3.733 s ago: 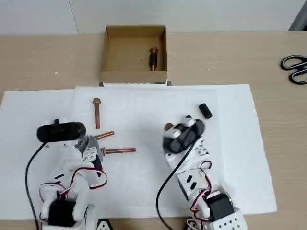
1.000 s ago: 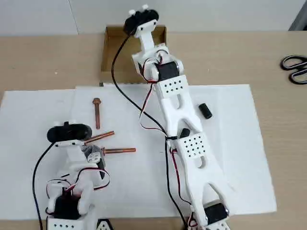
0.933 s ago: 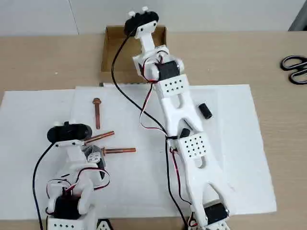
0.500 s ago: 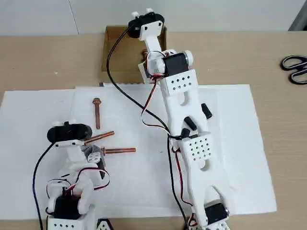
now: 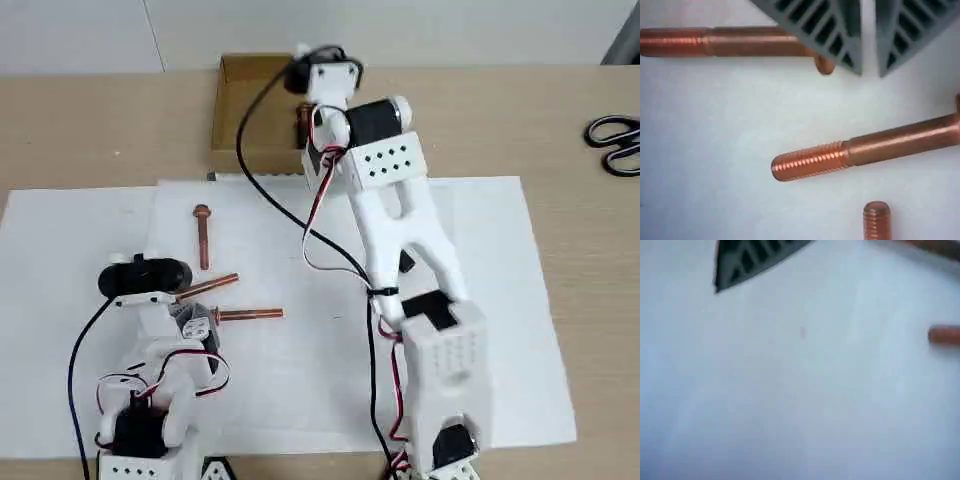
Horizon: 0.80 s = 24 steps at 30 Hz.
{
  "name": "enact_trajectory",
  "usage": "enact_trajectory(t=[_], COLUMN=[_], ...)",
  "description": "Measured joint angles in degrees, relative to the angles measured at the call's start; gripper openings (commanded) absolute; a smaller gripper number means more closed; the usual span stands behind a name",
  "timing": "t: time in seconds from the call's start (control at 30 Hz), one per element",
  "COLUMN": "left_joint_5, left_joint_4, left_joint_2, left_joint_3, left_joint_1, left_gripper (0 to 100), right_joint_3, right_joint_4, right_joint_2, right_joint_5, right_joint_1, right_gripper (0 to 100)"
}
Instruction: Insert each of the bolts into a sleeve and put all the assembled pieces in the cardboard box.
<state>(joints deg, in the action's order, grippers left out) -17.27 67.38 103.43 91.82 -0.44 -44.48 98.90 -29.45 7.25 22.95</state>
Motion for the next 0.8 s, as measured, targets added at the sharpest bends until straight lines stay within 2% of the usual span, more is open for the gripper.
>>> enact_trajectory(t=[0.17,0.37,0.8], left_joint_5=[0.0,0.0,0.0], left_joint_4=[0.0,0.0,0.0], left_joint_2=[0.0,0.0,0.0], left_joint_3=[0.0,0.0,0.0], left_joint_1=[0.0,0.0,0.0], left_gripper=[1,1,1], right_joint_3=[13.98,20.31,24.79], right_joint_4=[0.0,0.0,0.0], right_joint_2=[5.36,6.68,10.9], right_joint_5=[8.79,17.14,19.69], right_joint_1=[0.0,0.0,0.0], right_gripper=[15.1,15.1,15.1])
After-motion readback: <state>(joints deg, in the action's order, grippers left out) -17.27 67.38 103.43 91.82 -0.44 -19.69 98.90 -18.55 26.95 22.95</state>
